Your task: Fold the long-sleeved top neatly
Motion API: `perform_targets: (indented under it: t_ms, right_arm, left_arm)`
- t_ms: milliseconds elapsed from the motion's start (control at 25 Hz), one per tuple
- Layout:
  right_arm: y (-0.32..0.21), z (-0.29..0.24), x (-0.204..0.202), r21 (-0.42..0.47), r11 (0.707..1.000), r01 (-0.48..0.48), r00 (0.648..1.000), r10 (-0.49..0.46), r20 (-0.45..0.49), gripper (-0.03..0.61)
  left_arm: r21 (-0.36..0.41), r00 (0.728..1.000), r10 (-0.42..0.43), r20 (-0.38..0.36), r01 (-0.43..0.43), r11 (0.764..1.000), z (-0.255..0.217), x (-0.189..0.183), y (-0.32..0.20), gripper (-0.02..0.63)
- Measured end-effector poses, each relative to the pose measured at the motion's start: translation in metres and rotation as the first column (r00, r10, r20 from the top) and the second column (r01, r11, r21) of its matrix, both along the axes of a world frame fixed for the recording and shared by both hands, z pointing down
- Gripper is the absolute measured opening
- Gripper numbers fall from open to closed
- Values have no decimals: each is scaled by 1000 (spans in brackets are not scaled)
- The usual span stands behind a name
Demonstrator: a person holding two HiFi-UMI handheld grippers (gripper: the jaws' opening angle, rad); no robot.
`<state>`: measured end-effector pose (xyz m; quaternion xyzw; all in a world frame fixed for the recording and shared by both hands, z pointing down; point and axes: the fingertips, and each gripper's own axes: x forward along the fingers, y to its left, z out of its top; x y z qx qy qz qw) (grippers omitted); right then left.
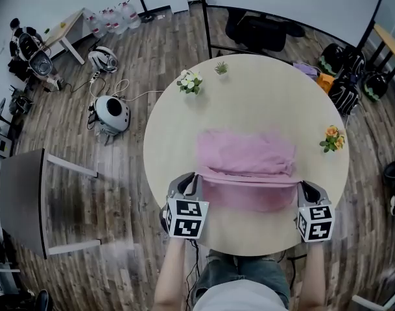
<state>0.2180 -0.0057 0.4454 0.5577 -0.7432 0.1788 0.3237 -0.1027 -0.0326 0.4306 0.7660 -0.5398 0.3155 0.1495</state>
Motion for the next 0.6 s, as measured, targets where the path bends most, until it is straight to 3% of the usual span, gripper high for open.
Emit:
perform_targets:
  t_ms: [600]
  right_arm:
    - [-112, 8, 11, -2, 996, 86, 996, -86, 10, 32]
  left_arm:
    - [-2, 999, -45, 31, 45, 999, 1, 12, -99, 32]
